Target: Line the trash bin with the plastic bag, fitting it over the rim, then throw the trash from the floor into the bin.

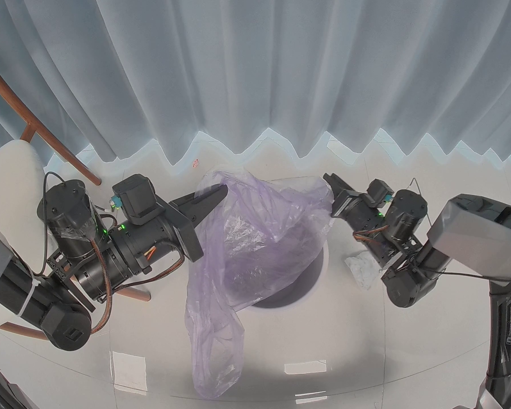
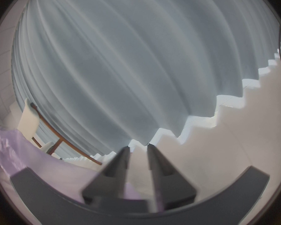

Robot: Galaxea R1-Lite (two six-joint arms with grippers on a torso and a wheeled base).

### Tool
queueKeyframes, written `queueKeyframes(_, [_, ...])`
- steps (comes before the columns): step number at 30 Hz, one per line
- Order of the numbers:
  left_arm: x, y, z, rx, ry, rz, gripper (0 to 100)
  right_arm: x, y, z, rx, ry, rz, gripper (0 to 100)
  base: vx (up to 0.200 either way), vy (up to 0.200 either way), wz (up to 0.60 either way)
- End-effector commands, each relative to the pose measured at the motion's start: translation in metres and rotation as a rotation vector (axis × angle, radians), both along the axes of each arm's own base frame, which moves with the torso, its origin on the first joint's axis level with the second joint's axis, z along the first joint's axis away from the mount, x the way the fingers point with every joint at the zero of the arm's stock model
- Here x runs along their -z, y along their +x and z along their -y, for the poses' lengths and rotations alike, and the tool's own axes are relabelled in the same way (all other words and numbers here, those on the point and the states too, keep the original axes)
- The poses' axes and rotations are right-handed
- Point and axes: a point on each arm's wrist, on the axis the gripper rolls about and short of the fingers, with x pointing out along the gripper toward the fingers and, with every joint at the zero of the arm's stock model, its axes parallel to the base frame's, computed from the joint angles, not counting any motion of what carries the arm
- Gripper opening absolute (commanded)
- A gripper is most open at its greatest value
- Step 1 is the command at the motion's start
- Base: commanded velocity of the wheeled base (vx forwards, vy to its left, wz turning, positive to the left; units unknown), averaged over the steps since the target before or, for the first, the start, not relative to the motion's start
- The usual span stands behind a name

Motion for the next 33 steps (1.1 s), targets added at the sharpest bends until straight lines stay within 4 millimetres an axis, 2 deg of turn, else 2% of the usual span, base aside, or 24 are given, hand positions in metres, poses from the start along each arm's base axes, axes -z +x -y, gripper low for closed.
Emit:
queueKeyframes(1, [0.002,0.002,0.0,-0.005,0.002,-0.004,0,0.018,-0.026,-0.056,-0.146,-0.007,-0.041,0,0.0,0.0,0.0])
queueKeyframes(3, [0.003,0.003,0.0,-0.005,0.004,-0.008,0,0.025,-0.044,-0.07,-0.199,-0.022,-0.078,0,0.0,0.0,0.0])
queueKeyframes(5, [0.003,0.004,0.0,-0.006,0.001,-0.001,0,0.038,-0.08,-0.092,-0.299,-0.068,-0.142,0,0.0,0.0,0.0])
queueKeyframes(8, [0.004,0.005,0.001,-0.007,-0.002,0.007,0,0.049,-0.112,-0.116,-0.395,-0.102,-0.18,0,0.0,0.0,0.0])
queueKeyframes(10, [0.007,0.007,0.002,-0.007,-0.002,0.009,0,0.054,-0.124,-0.127,-0.432,-0.113,-0.189,0,0.0,0.0,0.0])
queueKeyframes(14, [0.01,0.009,0.003,-0.008,-0.005,0.014,0,0.058,-0.129,-0.132,-0.449,-0.122,-0.198,0,0.0,0.0,0.0])
queueKeyframes(17, [0.011,0.01,0.004,-0.008,-0.009,0.021,0,0.057,-0.119,-0.127,-0.419,-0.113,-0.188,0,0.0,0.0,0.0])
queueKeyframes(20, [0.011,0.01,0.004,-0.008,-0.007,0.018,0,0.043,-0.098,-0.107,-0.332,-0.078,-0.153,0,0.0,0.0,0.0])
queueKeyframes(23, [0.011,0.01,0.004,-0.007,-0.008,0.02,0,0.029,-0.086,-0.09,-0.276,-0.058,-0.131,0,0.0,0.0,0.0])
queueKeyframes(27, [0.01,0.009,0.006,-0.002,-0.012,0.02,0,-0.012,-0.072,-0.055,-0.176,-0.003,-0.052,0,0.0,0.0,0.0])
queueKeyframes(28, [0.009,0.008,0.006,-0.001,-0.013,0.019,0,-0.02,-0.071,-0.048,-0.151,0.007,-0.04,0,0.0,0.0,0.0])
queueKeyframes(29, [0.009,0.008,0.006,-0.001,-0.013,0.019,0,-0.02,-0.071,-0.048,-0.151,0.007,-0.04,0,0.0,0.0,0.0])
queueKeyframes(30, [0.009,0.008,0.007,-0.001,-0.016,0.02,0,-0.033,-0.075,-0.035,-0.117,0.017,-0.027,0,0.0,0.0,0.0])
queueKeyframes(33, [0.005,0.009,0.007,-0.005,-0.026,0.025,0,-0.039,-0.089,-0.019,-0.1,-0.003,-0.063,0,0.0,0.0,0.0])
